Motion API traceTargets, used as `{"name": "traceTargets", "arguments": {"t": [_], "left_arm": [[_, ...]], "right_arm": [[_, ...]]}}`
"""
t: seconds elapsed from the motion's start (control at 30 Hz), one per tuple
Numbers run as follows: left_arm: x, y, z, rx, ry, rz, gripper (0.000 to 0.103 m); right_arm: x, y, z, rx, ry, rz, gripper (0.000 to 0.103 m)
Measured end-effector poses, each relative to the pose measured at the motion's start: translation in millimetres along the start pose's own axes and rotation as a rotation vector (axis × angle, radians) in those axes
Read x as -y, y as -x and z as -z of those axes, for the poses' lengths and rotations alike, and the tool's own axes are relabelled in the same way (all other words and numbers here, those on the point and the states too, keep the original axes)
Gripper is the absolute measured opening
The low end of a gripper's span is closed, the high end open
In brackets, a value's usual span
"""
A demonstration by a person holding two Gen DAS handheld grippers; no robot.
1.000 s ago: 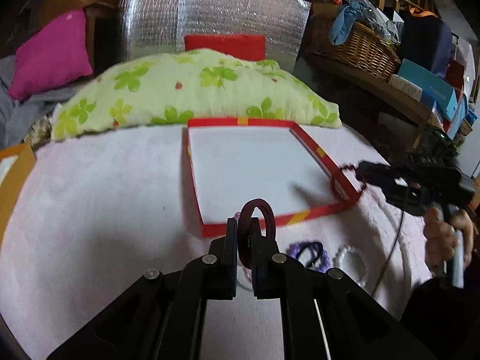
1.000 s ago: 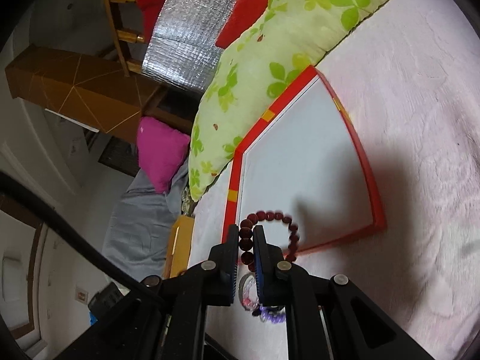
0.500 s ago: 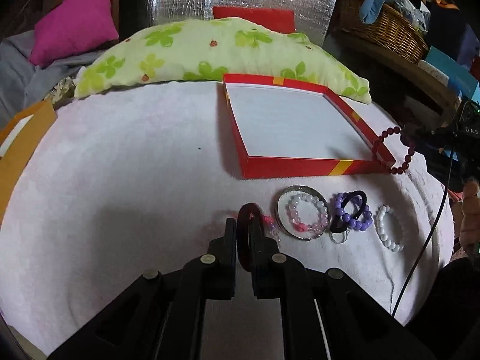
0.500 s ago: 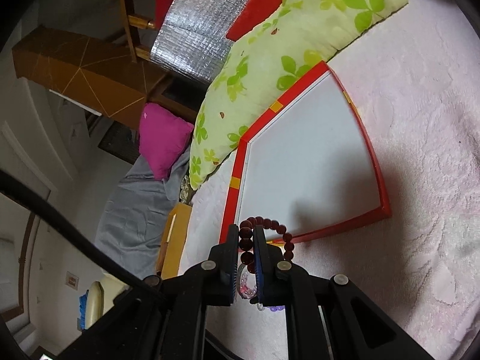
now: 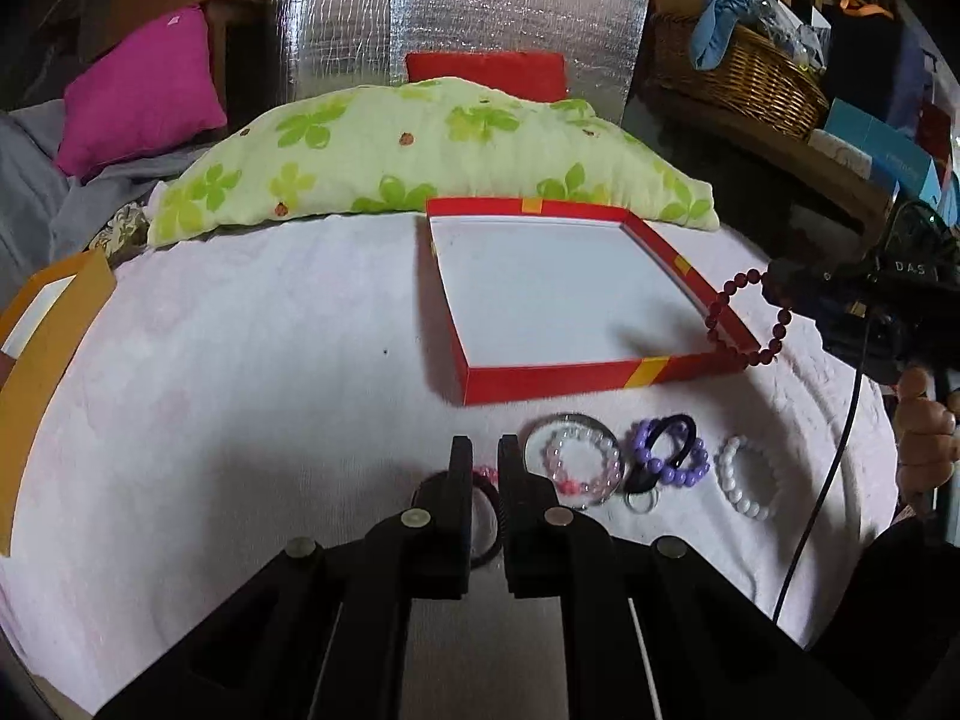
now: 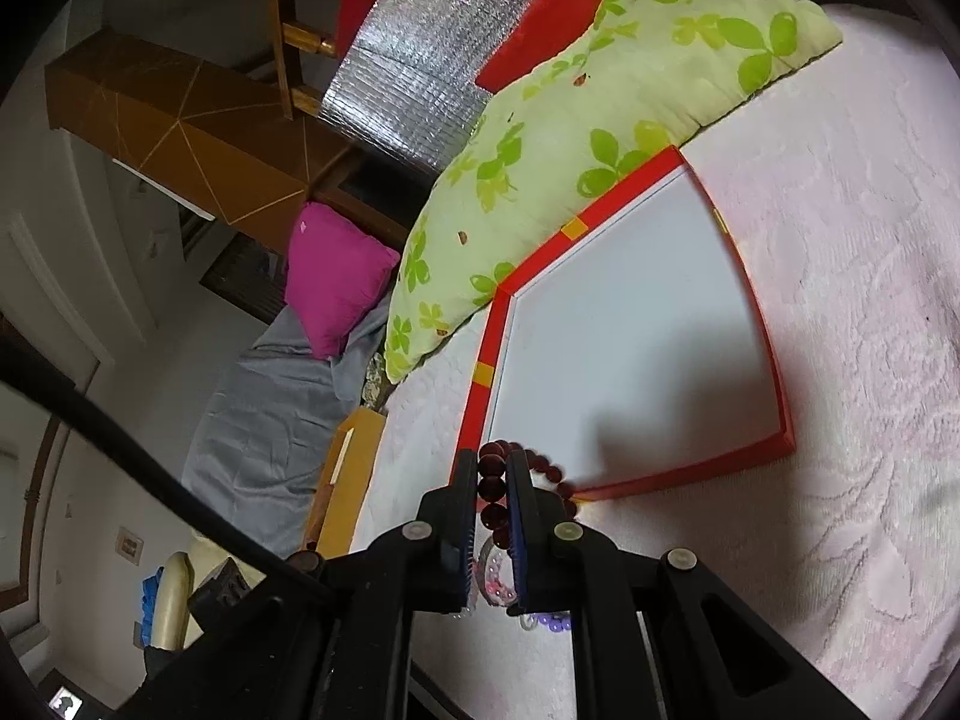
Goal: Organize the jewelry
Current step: 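Carry the maroon ring with the left tool while the right tool carries the red bracelet toward the box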
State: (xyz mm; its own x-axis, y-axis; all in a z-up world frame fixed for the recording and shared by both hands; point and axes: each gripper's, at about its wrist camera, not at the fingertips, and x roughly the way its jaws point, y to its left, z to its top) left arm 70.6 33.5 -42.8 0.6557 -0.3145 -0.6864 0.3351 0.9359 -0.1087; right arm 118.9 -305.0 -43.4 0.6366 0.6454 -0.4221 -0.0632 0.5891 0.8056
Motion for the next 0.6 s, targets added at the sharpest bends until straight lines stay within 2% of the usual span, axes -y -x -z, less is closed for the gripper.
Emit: {"name": "traceTargets", "arguments": {"t": [0.07, 0.13, 0.17, 0.2, 0.27, 0.33, 0.37, 0.47, 0.53, 0.57, 0.6], "left_arm": [[-3, -3, 0, -0.014, -0.005, -0.037, 0.009], [-10, -8, 5, -0.056, 0.022, -0.037, 0.03], [-15, -12, 10, -0.077, 0.05, -0.038, 0.062], [-17, -14, 13, -0.083, 0.063, -0.052, 0.08], [-22, -21, 19, -0.094, 0.087, -0.082, 0.08], [-25, -30, 22, -0.108, 0.099, -0.062, 0.08], [-26, -34, 23, -0.111, 0.102, -0.062, 0.076], [-31, -48, 24, -0.142, 0.111, -0.007, 0.033], [-34, -50, 24, -0.135, 0.125, -0.006, 0.022], [-35, -48, 23, -0.125, 0.129, 0.007, 0.01], [-36, -46, 22, -0.121, 0.134, 0.024, 0.008]], "right_arm": [[0, -1, -1, 0.005, 0.001, 0.008, 0.011], [1, -2, -1, 0.002, 0.0, 0.017, 0.011], [1, -2, -1, -0.001, -0.001, 0.019, 0.011], [2, -3, -1, -0.004, 0.0, 0.021, 0.011], [1, -4, 0, -0.008, 0.001, 0.021, 0.011], [-1, -4, 2, -0.013, 0.01, 0.02, 0.011], [-2, -5, 2, -0.015, 0.017, 0.024, 0.011], [-2, -6, 3, -0.021, 0.023, 0.033, 0.011], [-1, -7, 4, -0.022, 0.017, 0.035, 0.011], [0, -7, 3, -0.021, 0.016, 0.037, 0.011], [-1, -7, 3, -0.02, 0.018, 0.039, 0.011]]}}
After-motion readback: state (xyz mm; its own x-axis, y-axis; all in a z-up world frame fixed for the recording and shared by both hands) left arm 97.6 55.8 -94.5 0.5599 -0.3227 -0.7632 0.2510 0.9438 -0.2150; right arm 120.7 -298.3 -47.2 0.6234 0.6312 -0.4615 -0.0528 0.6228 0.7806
